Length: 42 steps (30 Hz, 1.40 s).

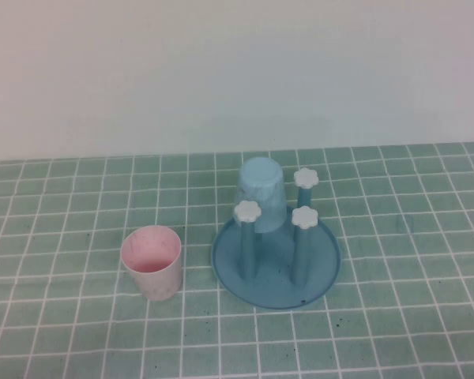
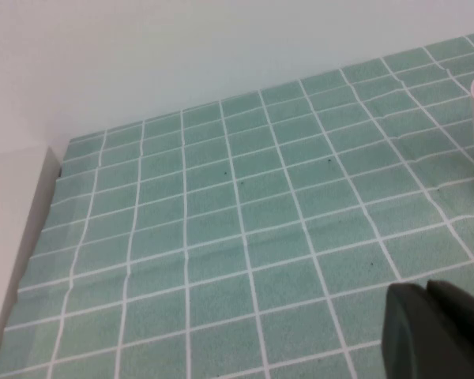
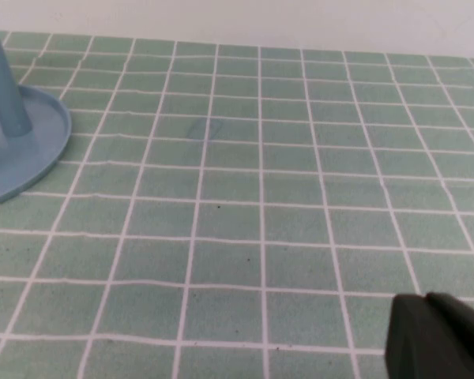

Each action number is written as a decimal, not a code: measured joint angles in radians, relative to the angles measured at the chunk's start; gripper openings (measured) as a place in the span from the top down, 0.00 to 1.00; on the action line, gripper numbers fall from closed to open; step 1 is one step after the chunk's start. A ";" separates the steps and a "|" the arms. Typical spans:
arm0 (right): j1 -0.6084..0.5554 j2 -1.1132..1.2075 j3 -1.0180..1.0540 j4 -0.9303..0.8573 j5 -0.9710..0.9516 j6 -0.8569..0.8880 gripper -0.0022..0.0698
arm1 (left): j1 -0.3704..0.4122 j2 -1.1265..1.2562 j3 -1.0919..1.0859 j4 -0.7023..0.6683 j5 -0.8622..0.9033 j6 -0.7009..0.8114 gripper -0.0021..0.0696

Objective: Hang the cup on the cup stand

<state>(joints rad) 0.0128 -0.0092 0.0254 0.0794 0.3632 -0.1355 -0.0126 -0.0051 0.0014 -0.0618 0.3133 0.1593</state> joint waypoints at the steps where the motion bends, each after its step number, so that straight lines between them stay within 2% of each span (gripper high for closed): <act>1: 0.000 0.000 0.000 0.000 0.000 0.002 0.97 | 0.000 0.000 0.000 0.000 0.000 0.000 0.97; 28: 0.000 0.000 0.000 -0.002 0.000 0.008 0.97 | 0.000 0.000 0.000 0.000 -0.014 0.000 0.97; 34: 0.000 0.000 0.000 -0.002 0.000 0.008 0.97 | 0.000 0.002 0.000 -0.044 -0.012 0.000 0.97; 42: 0.000 0.000 0.000 -0.002 0.000 -0.001 0.97 | 0.000 0.002 0.000 -0.045 -0.012 -0.051 0.97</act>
<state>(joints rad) 0.0128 -0.0092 0.0254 0.0773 0.3632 -0.1364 -0.0126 -0.0035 0.0014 -0.1065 0.3015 0.1087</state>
